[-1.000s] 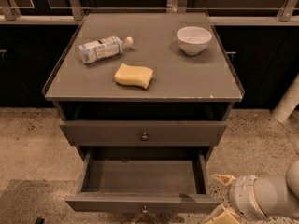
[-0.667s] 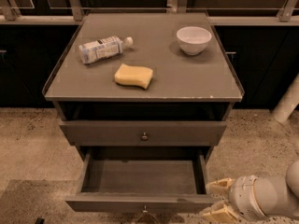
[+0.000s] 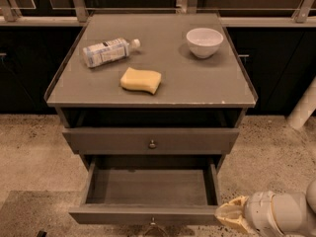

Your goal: Close middle drawer

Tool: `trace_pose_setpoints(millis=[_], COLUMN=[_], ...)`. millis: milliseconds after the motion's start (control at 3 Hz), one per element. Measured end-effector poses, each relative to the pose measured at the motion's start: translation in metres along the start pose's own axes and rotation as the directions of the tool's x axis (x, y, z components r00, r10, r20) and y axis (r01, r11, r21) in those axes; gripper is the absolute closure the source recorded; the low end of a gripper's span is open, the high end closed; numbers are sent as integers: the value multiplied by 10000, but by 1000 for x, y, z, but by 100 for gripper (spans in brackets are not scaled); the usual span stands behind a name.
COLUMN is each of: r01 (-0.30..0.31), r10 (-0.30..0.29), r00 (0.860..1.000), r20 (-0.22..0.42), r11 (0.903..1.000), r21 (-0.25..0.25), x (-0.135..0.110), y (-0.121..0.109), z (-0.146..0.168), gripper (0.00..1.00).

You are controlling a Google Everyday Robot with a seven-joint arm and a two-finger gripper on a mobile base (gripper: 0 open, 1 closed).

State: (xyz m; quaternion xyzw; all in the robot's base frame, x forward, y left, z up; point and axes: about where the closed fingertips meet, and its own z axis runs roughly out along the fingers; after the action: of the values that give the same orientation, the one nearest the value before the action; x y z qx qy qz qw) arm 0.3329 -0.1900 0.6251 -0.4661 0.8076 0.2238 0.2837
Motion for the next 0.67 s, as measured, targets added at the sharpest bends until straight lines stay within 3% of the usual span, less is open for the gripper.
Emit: trace_pose_setpoints(millis=[333,667], r01=[-362,-802], r10=[319,660], r00=[9935,9762], r20=[1092,2064], r11=[9987,9949], r21=[371,612], x=[42,82], y=[-23,-59], z=[20,46], gripper=[100,100])
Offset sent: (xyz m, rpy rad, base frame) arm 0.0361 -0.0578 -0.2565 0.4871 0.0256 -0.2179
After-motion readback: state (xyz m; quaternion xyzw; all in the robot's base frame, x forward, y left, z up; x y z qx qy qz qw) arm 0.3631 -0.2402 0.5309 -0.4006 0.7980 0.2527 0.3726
